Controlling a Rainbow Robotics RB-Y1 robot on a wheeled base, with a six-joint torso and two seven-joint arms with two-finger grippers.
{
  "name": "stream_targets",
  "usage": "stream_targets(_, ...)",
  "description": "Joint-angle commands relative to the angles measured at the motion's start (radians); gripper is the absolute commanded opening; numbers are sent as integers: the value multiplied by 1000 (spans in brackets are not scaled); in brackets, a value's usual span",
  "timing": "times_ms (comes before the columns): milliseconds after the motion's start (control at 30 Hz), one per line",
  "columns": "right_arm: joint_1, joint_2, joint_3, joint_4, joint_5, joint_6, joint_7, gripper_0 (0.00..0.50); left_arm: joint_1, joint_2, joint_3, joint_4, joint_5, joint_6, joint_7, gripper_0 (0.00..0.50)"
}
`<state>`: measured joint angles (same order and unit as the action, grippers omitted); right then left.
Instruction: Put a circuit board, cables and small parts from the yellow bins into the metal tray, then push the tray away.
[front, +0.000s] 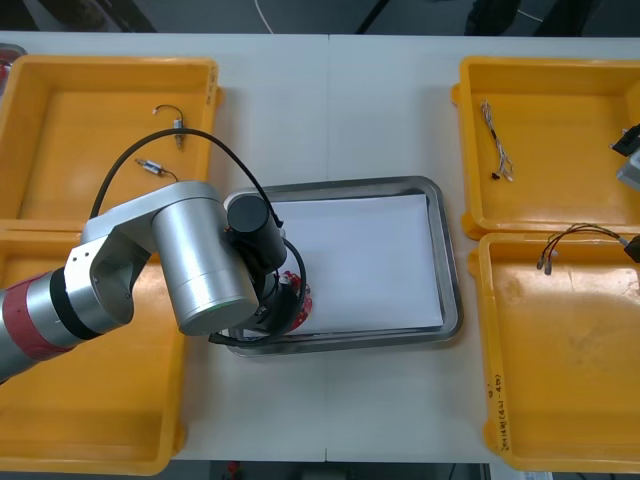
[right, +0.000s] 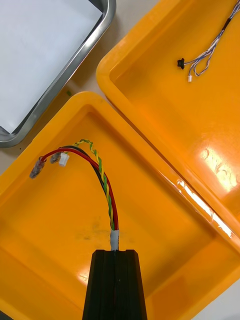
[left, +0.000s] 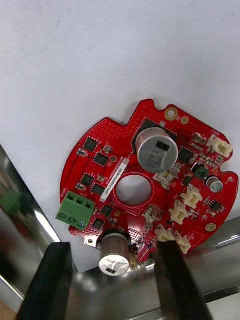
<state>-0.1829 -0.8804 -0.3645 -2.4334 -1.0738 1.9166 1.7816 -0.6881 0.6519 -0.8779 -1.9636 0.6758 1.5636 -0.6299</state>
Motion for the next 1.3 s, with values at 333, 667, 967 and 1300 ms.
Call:
stream_targets(333, -38, -42, 12, -7, -41, 3, 19, 0, -39, -11, 129, -60, 39, 73, 111, 500)
stream_targets(667, -132, -42, 131, -7, -61, 3, 25, 0, -39, 18, 381, -150, 136, 247, 85, 500)
stream_targets(967, -290, -42, 332, -7, -68, 3, 25, 0, -39, 98, 596, -133, 214, 339, 53, 500)
stream_targets(1300, -454, 34, 601, -7, 35, 3, 30, 0, -39, 127, 648, 17, 100, 303, 12, 500)
